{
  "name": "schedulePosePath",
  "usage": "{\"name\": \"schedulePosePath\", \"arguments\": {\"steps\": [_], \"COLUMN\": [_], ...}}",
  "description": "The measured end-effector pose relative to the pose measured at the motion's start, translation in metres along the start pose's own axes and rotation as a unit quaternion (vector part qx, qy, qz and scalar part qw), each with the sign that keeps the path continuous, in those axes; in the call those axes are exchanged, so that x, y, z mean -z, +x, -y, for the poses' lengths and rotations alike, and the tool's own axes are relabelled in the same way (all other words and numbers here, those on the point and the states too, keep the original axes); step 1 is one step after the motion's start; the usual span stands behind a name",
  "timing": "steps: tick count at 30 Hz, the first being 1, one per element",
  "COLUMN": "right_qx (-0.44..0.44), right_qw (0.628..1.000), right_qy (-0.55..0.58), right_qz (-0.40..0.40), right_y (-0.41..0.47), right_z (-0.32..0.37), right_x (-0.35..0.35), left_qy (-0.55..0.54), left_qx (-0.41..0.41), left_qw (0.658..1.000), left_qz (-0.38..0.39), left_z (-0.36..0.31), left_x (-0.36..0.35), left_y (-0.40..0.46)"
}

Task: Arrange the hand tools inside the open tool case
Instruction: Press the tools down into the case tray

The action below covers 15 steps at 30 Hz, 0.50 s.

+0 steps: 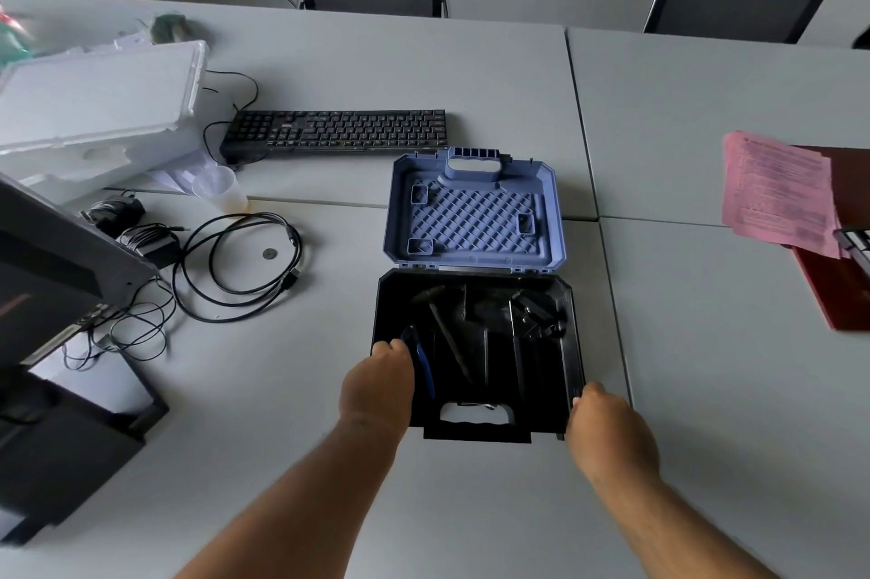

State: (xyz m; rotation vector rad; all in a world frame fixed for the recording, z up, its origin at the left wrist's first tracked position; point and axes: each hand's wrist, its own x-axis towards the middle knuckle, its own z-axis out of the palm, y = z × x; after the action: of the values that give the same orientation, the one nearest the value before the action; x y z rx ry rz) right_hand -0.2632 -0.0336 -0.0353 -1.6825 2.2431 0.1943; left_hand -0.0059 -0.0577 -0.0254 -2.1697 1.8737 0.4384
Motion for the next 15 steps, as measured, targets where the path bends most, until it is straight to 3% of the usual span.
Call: {"name": "schedulePosePath", "arguments": {"steps": [12, 15], "right_qx": [0.003, 0.004], "right_qw": [1.000, 1.000], "right_qy": [0.001, 0.000], "right_qz": [-0.004, -0.006], "right_y": [0.0010, 0.0007], "right_z": [-0.0008, -0.0008], "right_x": [-0.0009, -0.0006], "left_qy": [0.006, -0.023], "left_qx": [-0.021, -0.048], "left_qw": [1.000, 0.998], "left_qz": [-0.001, -0.043], "left_z": [0.0030, 0.0084], "left_x": [-0.0025, -0.0062], "left_y": [-0.0028, -0.0067]}}
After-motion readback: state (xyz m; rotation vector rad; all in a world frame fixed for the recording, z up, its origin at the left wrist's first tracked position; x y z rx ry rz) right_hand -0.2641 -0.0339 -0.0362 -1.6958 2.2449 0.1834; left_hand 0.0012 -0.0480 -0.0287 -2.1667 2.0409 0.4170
